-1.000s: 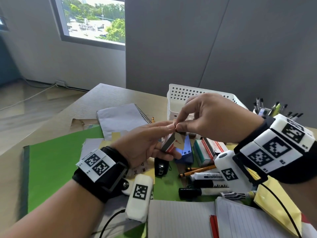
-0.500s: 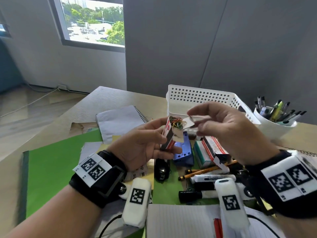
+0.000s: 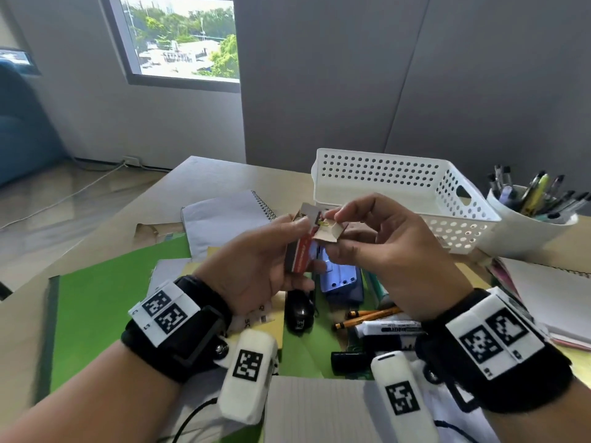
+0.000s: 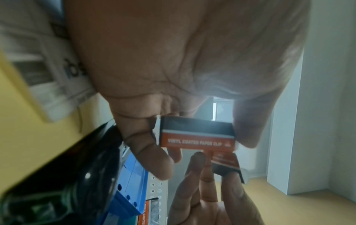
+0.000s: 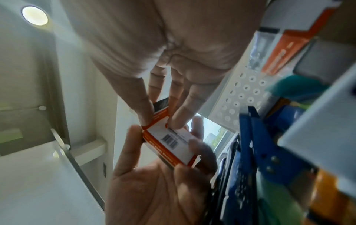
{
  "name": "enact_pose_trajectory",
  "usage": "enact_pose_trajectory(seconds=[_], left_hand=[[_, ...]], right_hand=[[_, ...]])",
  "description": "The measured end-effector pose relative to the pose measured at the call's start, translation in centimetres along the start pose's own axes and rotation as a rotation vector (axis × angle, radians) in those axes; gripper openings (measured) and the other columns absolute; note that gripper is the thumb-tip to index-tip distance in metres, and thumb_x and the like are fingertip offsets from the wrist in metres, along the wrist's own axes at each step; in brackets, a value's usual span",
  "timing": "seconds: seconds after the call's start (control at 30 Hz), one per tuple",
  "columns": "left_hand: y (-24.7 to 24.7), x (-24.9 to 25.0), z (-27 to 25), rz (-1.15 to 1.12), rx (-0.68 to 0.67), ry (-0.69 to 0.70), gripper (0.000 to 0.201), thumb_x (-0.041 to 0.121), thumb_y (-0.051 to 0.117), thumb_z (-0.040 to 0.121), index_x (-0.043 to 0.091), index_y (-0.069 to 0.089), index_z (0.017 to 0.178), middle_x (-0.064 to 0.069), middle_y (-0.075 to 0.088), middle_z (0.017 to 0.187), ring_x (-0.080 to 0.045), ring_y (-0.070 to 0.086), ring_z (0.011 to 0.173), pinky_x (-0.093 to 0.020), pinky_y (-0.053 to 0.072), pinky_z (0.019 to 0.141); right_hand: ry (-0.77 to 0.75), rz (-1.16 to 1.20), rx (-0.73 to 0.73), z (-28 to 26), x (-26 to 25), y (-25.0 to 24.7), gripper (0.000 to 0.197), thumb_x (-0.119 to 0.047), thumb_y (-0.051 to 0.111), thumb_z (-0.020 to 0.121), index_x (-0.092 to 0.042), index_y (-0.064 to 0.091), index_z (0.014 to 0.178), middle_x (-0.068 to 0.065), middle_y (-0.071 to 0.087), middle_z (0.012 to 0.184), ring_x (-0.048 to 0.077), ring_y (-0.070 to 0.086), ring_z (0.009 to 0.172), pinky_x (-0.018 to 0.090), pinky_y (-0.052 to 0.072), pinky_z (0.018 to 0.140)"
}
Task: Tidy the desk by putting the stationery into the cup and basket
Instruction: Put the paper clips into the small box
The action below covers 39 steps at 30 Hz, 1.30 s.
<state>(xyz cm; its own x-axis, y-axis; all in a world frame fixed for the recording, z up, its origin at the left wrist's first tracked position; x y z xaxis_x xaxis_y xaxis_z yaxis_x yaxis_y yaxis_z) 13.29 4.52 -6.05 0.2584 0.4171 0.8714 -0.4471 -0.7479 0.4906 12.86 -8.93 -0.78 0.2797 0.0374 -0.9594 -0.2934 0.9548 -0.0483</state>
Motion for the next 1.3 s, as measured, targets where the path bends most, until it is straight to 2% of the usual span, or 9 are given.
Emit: enact_pose_trajectory(seconds=[0.1,0.23,0.47,0.6,0.73,0.87,1.0,1.13,1.3], left_hand=[[-0.4,0.1,-0.1,-0.022,0.044,-0.003,0.033,0.021,0.064,0.086,0.014,0.067,0.118,-0.010,0.069,0.097,-0.023,0.072,0.084,-0.040,0.063,0.074],[-0.6,0.2,0.1,0.006,0.059,0.010,0.038,0.018,0.063,0.087,0.024,0.069,0.125,-0.020,0.061,0.119,-0.030,0.069,0.098,-0.046,0.061,0.084],[-0.3,0.1,0.1,0.078,0.059,0.031,0.020,0.028,0.066,0.090,0.027,0.072,0.109,-0.013,0.070,0.112,-0.033,0.068,0.098,-0.045,0.061,0.084],[-0.4,0.0,0.1,0.069,0.060,0.020,0.028,0.031,0.068,0.089,0.022,0.069,0.116,-0.015,0.068,0.119,-0.038,0.065,0.104,-0.046,0.060,0.087],[-0.5,0.1,-0.1,0.056,0.058,0.010,0.021,0.027,0.064,0.094,0.018,0.069,0.112,-0.013,0.068,0.108,-0.036,0.066,0.102,-0.050,0.058,0.091],[-0.5,0.1,-0.1,0.078,0.036,0.013,0.046,0.031,0.071,0.091,0.013,0.060,0.132,-0.021,0.058,0.127,-0.043,0.057,0.115,-0.052,0.056,0.095],[-0.3,-0.2,-0.2,0.032,-0.019,-0.010,0.078,0.042,0.083,0.078,0.007,0.055,0.142,-0.028,0.053,0.129,-0.047,0.050,0.120,-0.054,0.052,0.101],[-0.2,-0.4,-0.1,-0.004,-0.022,-0.024,0.049,0.026,0.070,0.082,0.007,0.063,0.127,-0.029,0.053,0.123,-0.048,0.048,0.119,-0.053,0.053,0.100],[-0.3,-0.5,0.0,-0.008,-0.014,-0.021,0.040,0.024,0.065,0.080,0.012,0.068,0.118,-0.022,0.064,0.113,-0.039,0.060,0.107,-0.054,0.051,0.101]], right_hand=[[0.037,0.023,-0.030,0.0,0.5,0.6,0.031,0.010,0.079,0.074,-0.010,0.065,0.094,0.010,0.076,0.094,0.026,0.075,0.092,0.046,0.060,0.091],[0.043,-0.010,-0.008,0.1,0.5,0.3,0.029,0.010,0.078,0.078,-0.006,0.065,0.098,0.008,0.075,0.094,0.028,0.075,0.092,0.053,0.058,0.093],[0.034,-0.015,0.027,0.1,0.5,-0.1,0.022,0.005,0.076,0.081,-0.004,0.066,0.099,0.022,0.072,0.094,0.032,0.072,0.085,0.054,0.060,0.087],[0.021,-0.043,0.039,0.0,0.5,-0.4,0.019,0.003,0.075,0.083,-0.003,0.067,0.100,0.024,0.072,0.099,0.041,0.071,0.096,0.050,0.060,0.088],[0.020,0.007,-0.003,-0.2,0.2,-0.1,0.014,-0.003,0.076,0.081,-0.007,0.067,0.090,0.022,0.071,0.095,0.027,0.069,0.082,0.036,0.060,0.077],[0.032,0.037,-0.028,-0.2,-0.2,0.1,0.025,-0.024,0.078,0.073,-0.006,0.063,0.082,0.011,0.068,0.089,0.029,0.066,0.080,0.039,0.062,0.075],[0.042,-0.079,0.025,0.0,0.2,-0.6,0.016,-0.001,0.076,0.084,-0.002,0.063,0.094,0.018,0.068,0.085,0.030,0.068,0.074,0.051,0.062,0.080],[0.059,-0.153,-0.005,-0.2,0.2,-0.8,0.017,0.010,0.070,0.087,-0.007,0.069,0.091,0.014,0.071,0.085,0.030,0.070,0.076,0.033,0.061,0.073],[0.026,-0.208,-0.016,-0.3,-0.3,-0.3,0.019,0.006,0.076,0.084,-0.012,0.073,0.090,0.016,0.072,0.087,0.033,0.072,0.079,0.037,0.063,0.075]])
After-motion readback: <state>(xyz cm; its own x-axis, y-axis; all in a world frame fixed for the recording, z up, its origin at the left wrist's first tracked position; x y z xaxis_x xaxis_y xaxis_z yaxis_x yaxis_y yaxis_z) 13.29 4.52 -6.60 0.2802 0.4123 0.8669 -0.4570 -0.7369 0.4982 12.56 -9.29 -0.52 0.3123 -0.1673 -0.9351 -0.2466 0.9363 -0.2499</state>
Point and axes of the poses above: each hand's wrist, its own z-axis towards the middle knuckle, its own y-axis out of the palm, x = y × z, the point moved 8 cm from there along z, towards the middle knuckle
